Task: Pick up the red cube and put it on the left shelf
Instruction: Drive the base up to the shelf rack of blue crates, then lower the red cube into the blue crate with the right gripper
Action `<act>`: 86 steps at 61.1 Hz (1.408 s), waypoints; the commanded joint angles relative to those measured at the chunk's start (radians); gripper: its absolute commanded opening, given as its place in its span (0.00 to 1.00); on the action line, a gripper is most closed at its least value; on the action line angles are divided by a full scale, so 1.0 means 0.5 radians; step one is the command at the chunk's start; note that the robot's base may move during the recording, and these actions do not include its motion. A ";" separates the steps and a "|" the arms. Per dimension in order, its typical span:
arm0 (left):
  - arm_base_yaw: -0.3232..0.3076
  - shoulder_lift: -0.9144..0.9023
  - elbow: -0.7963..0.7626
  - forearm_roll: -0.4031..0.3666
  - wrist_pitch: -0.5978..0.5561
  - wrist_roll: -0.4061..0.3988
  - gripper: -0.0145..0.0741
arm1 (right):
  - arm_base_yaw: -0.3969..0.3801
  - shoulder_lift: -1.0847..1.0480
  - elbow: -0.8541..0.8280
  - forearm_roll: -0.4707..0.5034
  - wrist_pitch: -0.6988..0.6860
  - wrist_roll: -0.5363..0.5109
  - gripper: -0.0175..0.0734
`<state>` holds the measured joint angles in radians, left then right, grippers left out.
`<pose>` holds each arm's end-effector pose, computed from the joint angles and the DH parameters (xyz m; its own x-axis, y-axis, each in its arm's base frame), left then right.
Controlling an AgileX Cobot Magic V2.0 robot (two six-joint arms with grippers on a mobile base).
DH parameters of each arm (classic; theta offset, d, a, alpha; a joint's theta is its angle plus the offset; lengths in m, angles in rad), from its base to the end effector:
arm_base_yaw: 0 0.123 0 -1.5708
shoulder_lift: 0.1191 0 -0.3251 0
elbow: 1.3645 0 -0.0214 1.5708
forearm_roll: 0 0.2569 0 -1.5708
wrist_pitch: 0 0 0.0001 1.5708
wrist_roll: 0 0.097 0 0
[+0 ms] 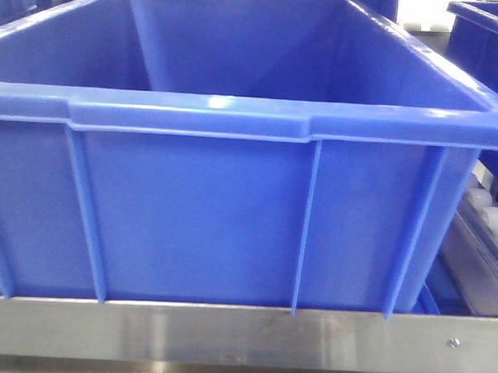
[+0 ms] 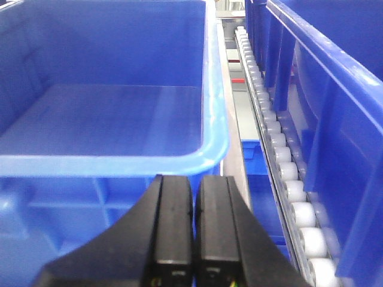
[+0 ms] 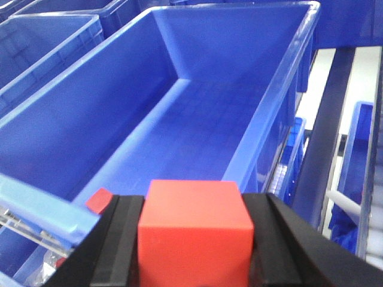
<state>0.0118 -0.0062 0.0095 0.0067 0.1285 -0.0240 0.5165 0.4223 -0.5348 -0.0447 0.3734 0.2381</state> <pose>0.0281 0.0004 0.1981 -0.0444 -0.0179 -0.9989 -0.0134 0.9998 -0.0173 0.0568 0.0305 0.3456 -0.2408 0.0877 -0.9666 -0.4413 0.8771 0.1895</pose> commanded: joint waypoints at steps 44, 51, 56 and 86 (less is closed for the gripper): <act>-0.011 -0.030 0.046 -0.013 -0.178 -0.002 0.28 | 0.002 0.020 -0.058 -0.026 -0.174 -0.017 0.39; -0.011 -0.030 0.046 -0.013 -0.178 -0.002 0.28 | 0.002 0.020 -0.058 -0.026 -0.174 -0.017 0.39; -0.011 -0.030 0.046 -0.013 -0.178 -0.002 0.28 | 0.002 0.020 -0.058 -0.026 -0.174 -0.017 0.39; -0.011 -0.030 0.046 -0.013 -0.178 -0.002 0.28 | 0.002 0.077 -0.241 -0.010 -0.099 -0.017 0.39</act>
<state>0.0118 -0.0062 0.0095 0.0067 0.1285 -0.0240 0.5165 0.4333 -0.5796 -0.0447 0.3897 0.2381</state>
